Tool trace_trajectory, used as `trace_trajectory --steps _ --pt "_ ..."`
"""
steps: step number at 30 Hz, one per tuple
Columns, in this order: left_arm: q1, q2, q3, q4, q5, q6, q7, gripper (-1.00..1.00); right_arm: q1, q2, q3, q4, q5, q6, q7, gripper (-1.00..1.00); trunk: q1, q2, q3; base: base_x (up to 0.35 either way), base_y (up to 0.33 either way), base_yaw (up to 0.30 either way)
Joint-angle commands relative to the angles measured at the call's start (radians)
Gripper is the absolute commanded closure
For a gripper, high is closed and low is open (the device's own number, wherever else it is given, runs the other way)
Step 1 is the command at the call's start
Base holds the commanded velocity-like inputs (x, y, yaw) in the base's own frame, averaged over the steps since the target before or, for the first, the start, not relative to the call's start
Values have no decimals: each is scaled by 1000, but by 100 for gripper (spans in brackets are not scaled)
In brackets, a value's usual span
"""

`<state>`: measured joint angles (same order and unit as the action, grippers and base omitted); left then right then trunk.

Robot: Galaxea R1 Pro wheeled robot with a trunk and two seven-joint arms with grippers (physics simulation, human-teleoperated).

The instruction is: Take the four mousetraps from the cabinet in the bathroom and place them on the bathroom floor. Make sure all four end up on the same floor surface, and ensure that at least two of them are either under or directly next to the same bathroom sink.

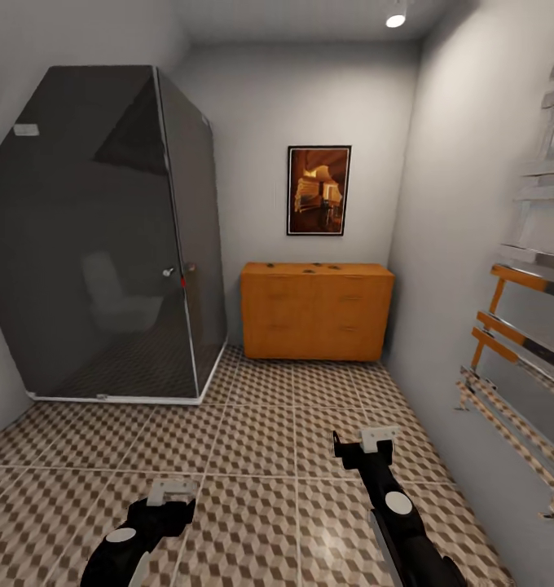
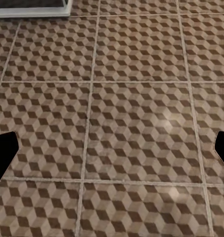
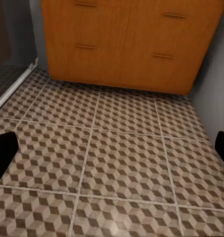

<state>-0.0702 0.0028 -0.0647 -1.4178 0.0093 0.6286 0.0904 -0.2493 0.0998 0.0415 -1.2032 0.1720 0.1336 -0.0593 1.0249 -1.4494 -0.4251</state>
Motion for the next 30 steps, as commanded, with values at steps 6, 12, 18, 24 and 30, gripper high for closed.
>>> trace_trajectory --steps 6,12,18,24,30 --pt "0 0 -1 -1 1 5 6 -100 -1 0 2 -1 11 8 -5 -100 0 -1 4 102 0 -263" --pt "0 1 -1 -2 1 6 6 -100 -1 0 2 -1 10 8 -5 -100 0 -1 9 163 0 -255" --pt "0 1 -1 -1 1 7 6 -100 -1 0 2 -1 10 7 -5 -100 0 -1 14 289 0 -230" --pt "0 0 -1 0 1 7 6 -100 -1 0 2 -1 11 6 -6 -100 0 -1 16 324 0 -72" --pt "0 0 -1 0 1 7 6 -100 -1 1 1 -1 11 5 -7 -100 0 -1 16 332 0 -10"
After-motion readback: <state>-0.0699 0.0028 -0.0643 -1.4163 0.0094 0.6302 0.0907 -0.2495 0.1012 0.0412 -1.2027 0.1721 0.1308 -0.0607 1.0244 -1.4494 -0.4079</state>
